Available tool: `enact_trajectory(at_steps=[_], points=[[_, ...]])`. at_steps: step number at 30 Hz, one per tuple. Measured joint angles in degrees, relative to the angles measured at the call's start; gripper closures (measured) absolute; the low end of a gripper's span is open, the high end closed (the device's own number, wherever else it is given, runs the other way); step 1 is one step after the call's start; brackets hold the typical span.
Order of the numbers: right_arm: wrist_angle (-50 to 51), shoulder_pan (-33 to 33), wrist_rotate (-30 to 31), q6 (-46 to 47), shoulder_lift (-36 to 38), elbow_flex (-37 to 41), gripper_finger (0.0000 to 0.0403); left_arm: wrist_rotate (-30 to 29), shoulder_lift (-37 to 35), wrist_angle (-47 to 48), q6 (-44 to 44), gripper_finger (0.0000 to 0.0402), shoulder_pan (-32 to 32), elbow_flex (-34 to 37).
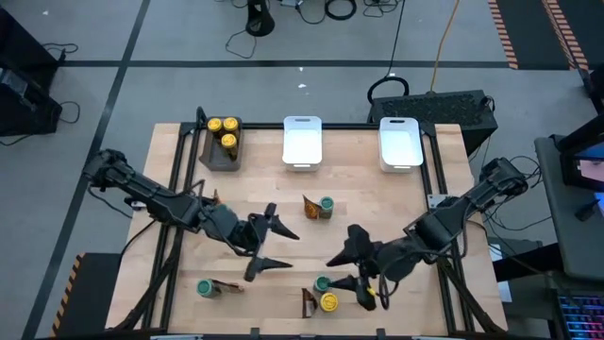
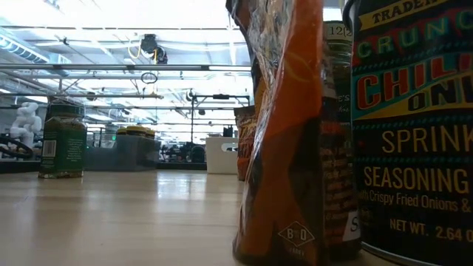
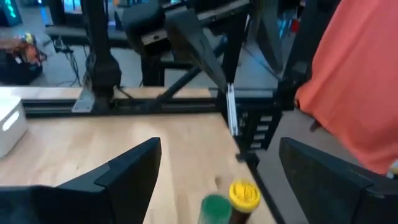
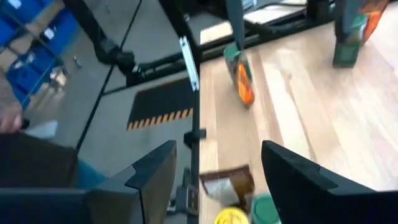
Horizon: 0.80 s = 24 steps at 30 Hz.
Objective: Sort spices by type
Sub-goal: Put the yellow seasoning bottle into the black bin
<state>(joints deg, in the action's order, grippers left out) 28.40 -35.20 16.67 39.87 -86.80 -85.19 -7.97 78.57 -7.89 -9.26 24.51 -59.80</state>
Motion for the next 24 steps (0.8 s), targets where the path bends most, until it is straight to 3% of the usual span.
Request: enact_trajectory(at_steps=[3, 7, 15, 19, 24], points=[[3.17, -1.55, 0.00, -0.01, 0.00, -0.50, 0.0184, 0.00, 4.12, 0.10, -0.91, 0.0073, 0.00, -2.83], [7.92, -3.09, -0.13, 0.10, 0.02, -0.50, 0.0184, 0.00, 10.19, 4.84, 0.52, 0.0073, 0.00, -11.70], [19.67, -4.36, -0.46, 1.45, 0.04, -0.50, 0.0184, 0.02, 21.19, 29.94, 6.87, 0.0073, 0.00, -31.52], [24.52, -4.62, -0.42, 2.00, 0.07, -0.50, 0.0184, 0.05, 24.31, 33.30, 8.02, 0.0073, 0.08, -33.87], [28.79, -4.65, -0.22, 0.89, 0.09, -0.50, 0.0184, 2.52, 27.81, 29.83, 17.83, 0.0073, 1.44, -33.85]])
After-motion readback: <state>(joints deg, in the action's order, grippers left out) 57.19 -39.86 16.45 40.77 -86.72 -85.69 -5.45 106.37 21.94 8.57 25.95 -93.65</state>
